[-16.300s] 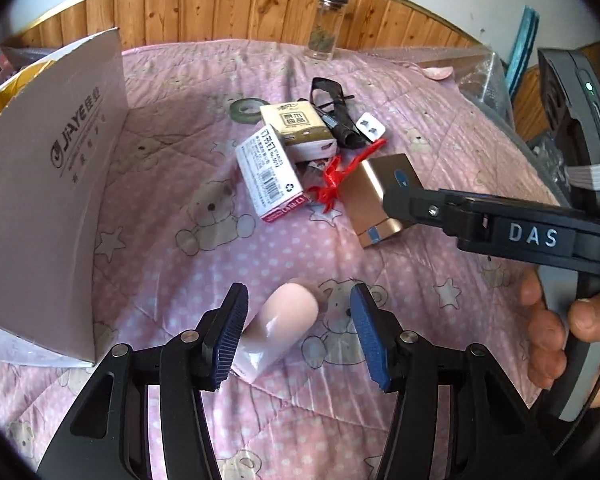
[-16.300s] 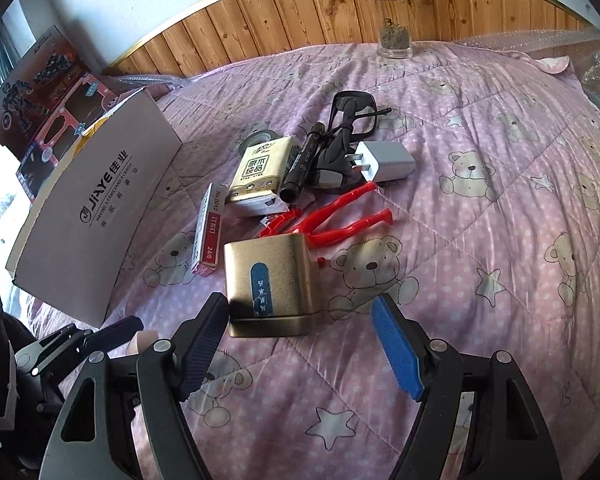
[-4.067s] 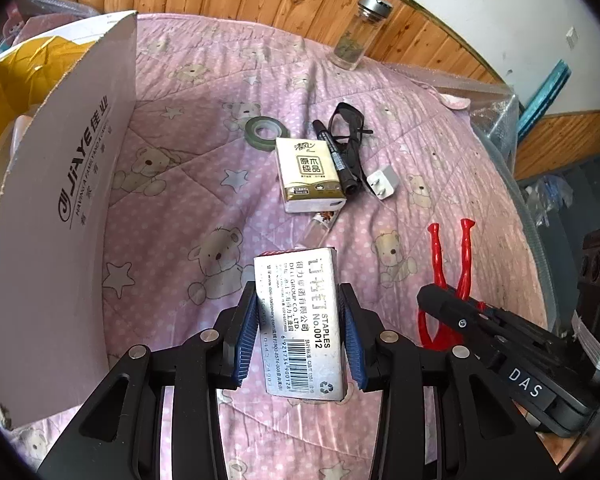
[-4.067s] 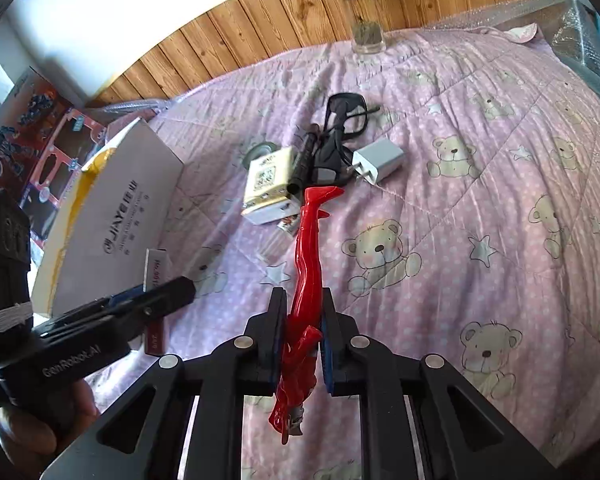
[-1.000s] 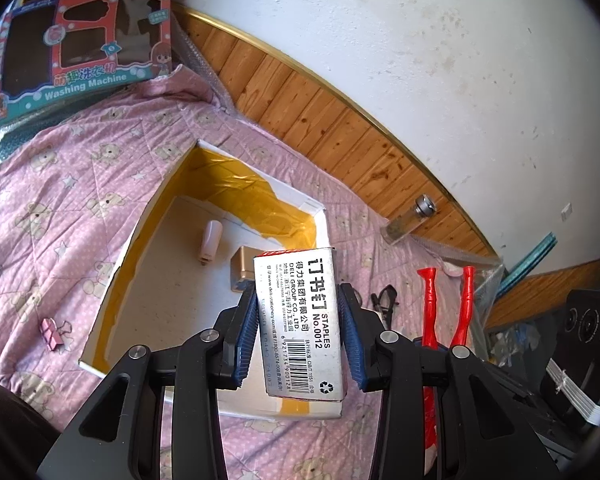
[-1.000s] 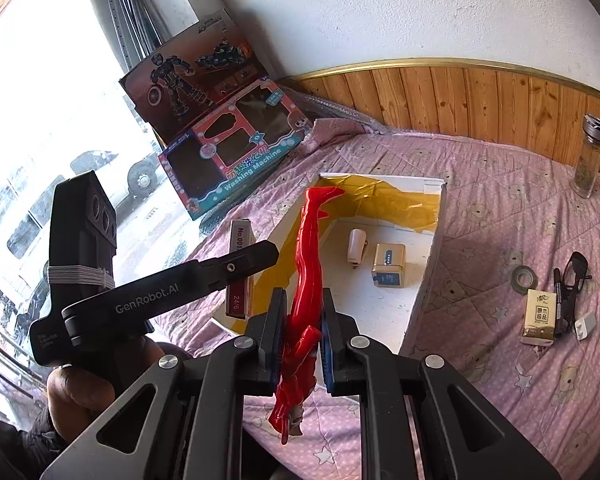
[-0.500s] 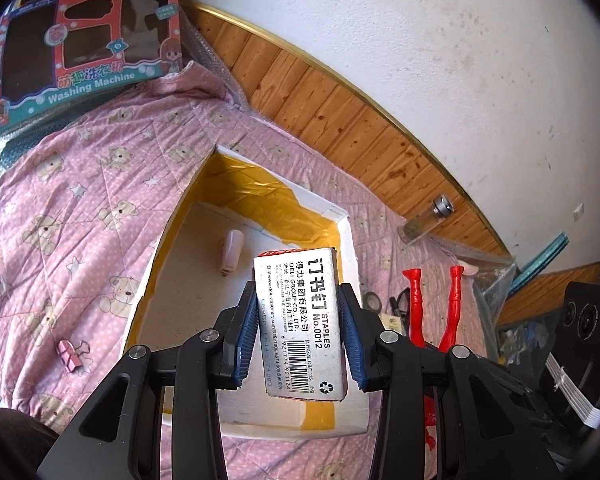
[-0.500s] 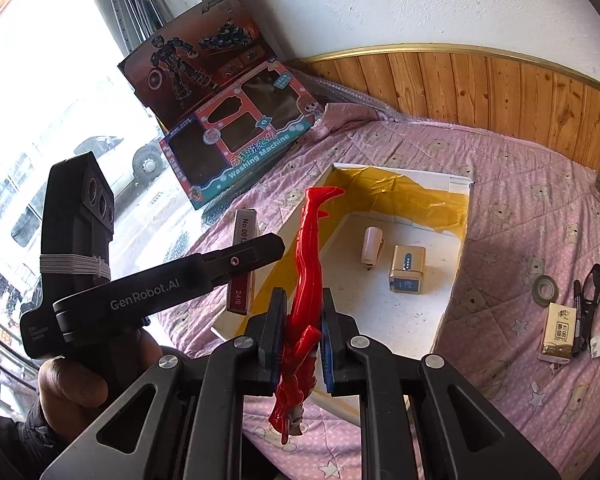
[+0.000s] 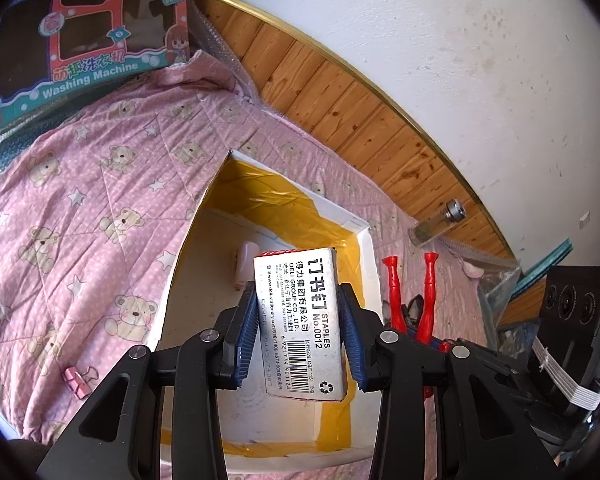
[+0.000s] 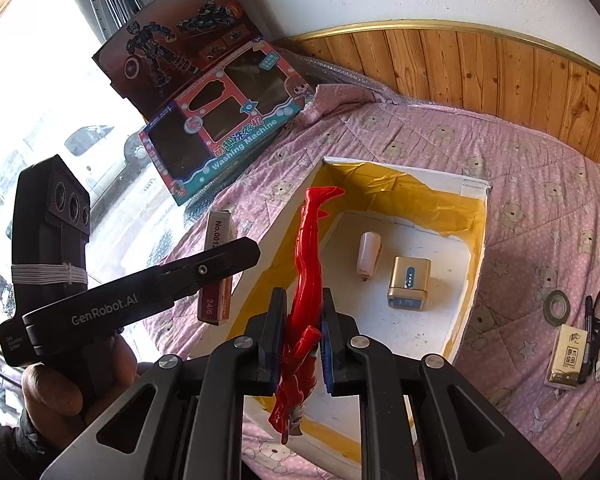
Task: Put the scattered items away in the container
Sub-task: 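Carry the staples box and red toy with both tools over the white box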
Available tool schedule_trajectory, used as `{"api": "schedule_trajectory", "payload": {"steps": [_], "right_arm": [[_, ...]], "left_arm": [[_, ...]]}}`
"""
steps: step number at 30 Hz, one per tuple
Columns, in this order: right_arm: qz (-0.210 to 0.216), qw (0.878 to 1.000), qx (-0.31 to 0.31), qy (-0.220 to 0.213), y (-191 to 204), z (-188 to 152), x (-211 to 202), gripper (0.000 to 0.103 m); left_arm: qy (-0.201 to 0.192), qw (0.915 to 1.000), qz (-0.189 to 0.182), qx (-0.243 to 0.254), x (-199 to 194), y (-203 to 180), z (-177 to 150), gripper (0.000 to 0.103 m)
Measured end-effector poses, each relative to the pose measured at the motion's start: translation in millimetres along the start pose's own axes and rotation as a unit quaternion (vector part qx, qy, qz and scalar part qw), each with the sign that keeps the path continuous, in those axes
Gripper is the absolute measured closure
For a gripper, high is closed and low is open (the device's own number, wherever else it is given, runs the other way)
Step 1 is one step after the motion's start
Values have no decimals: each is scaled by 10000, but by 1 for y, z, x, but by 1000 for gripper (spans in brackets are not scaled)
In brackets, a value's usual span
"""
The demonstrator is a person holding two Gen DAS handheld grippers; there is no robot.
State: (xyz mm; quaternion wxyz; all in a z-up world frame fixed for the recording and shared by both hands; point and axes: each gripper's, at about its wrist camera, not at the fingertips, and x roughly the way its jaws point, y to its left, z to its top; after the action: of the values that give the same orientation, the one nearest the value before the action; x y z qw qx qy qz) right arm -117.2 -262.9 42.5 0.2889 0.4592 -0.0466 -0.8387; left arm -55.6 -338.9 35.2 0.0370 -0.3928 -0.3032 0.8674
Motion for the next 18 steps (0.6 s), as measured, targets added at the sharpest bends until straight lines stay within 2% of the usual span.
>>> {"api": "schedule_trajectory", "payload": {"steps": [6,18], "right_arm": [[-94,9997,118,194,-11,14,23,87],[-179,9965,518,638,-35,34,71,87]], "left_arm": [[38,9999,111,-28,10,5,12,63],[415,9988,241,-140,45,11,35,63]]}}
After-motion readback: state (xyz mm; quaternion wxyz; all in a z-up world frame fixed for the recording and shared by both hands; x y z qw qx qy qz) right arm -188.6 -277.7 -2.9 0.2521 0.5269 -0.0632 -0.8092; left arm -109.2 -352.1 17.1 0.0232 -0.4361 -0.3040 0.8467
